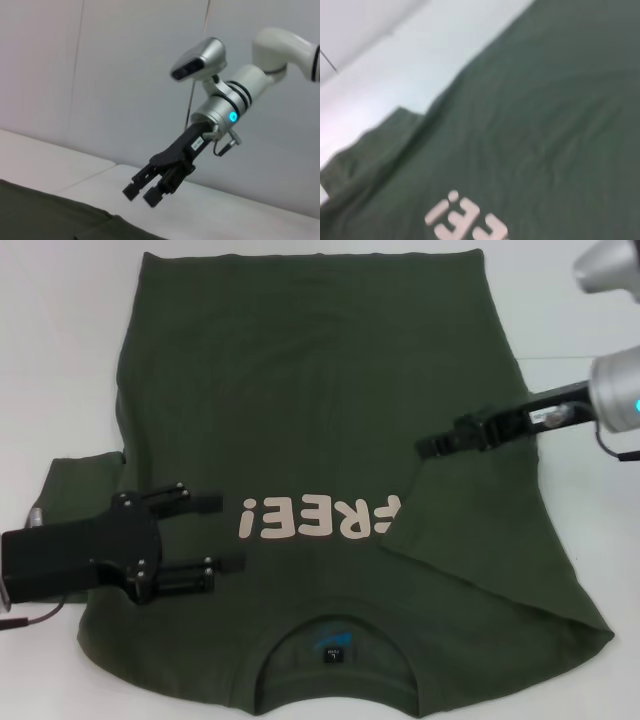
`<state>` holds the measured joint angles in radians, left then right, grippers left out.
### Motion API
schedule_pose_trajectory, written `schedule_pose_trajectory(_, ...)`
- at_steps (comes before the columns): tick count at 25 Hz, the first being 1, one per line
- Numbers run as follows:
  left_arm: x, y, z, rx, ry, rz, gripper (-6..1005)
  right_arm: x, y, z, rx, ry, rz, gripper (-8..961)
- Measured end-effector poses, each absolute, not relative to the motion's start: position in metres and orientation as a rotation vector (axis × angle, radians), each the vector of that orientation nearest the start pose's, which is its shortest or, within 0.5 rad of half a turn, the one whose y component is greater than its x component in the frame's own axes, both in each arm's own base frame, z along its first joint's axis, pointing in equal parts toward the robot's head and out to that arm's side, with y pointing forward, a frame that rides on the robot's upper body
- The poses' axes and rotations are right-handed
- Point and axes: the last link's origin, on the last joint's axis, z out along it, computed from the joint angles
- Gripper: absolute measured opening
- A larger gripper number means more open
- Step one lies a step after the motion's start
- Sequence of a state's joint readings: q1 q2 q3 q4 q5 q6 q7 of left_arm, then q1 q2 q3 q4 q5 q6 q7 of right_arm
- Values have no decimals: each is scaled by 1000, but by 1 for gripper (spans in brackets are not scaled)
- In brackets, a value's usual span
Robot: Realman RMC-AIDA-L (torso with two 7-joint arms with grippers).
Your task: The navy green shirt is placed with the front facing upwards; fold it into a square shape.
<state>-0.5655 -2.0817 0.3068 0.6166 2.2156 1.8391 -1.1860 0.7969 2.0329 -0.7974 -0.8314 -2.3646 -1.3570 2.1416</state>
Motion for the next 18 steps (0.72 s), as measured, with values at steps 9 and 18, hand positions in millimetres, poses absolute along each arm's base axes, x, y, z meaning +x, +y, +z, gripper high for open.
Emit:
schedule_pose_trajectory(9, -262, 305, 20, -2706, -486, -971, 798, 240, 382, 52, -2544, 616, 640, 920)
schedule_pose_trajectory(18, -260, 308, 24, -2674, -570, -1024, 804, 256, 322, 58, -2909, 452, 495, 929)
